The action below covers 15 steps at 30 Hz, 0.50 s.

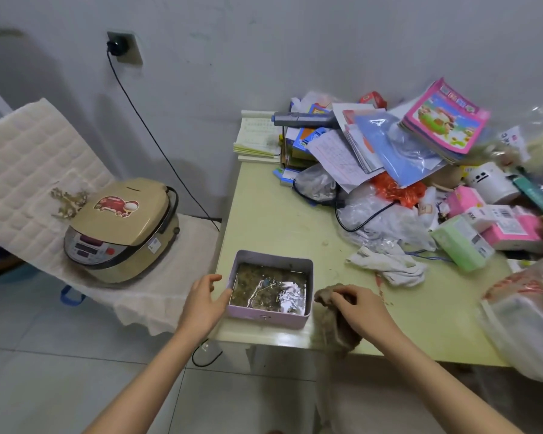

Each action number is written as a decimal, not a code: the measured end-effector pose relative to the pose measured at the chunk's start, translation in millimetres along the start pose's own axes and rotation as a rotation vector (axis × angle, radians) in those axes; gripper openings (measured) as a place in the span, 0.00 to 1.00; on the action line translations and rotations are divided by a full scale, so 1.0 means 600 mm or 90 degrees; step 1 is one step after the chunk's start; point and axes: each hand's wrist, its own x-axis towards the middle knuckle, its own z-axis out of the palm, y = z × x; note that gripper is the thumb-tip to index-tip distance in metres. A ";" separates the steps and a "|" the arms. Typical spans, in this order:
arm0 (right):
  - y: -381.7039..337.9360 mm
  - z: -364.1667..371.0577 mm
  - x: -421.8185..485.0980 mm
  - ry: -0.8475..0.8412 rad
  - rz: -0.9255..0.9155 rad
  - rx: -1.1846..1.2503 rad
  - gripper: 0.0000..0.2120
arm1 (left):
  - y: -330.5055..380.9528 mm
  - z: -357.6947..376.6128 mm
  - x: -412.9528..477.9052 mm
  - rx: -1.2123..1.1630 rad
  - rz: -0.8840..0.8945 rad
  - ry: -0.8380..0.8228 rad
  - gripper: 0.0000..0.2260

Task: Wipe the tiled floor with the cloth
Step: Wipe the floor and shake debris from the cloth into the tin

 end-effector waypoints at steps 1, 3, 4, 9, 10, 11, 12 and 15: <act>-0.001 -0.008 -0.015 0.006 -0.014 0.022 0.07 | 0.007 -0.003 -0.014 0.005 0.026 0.019 0.17; -0.006 -0.023 -0.045 0.012 -0.040 0.073 0.06 | 0.025 -0.008 -0.046 0.001 0.066 0.038 0.15; -0.010 -0.029 -0.060 0.008 -0.055 0.098 0.07 | 0.035 -0.010 -0.062 -0.010 0.078 0.041 0.14; -0.039 -0.050 -0.138 -0.076 -0.180 0.202 0.14 | 0.083 -0.007 -0.184 -0.102 0.083 -0.019 0.04; -0.045 -0.051 -0.157 -0.111 -0.204 0.235 0.15 | 0.089 0.001 -0.220 -0.157 0.075 -0.038 0.04; -0.051 -0.051 -0.178 -0.150 -0.228 0.266 0.15 | 0.093 0.009 -0.257 -0.211 0.060 -0.052 0.06; -0.057 -0.051 -0.197 -0.191 -0.253 0.285 0.16 | 0.096 0.017 -0.292 -0.267 0.038 -0.061 0.09; -0.067 -0.035 -0.253 -0.300 -0.326 0.287 0.19 | 0.084 0.024 -0.384 -0.417 -0.040 -0.072 0.16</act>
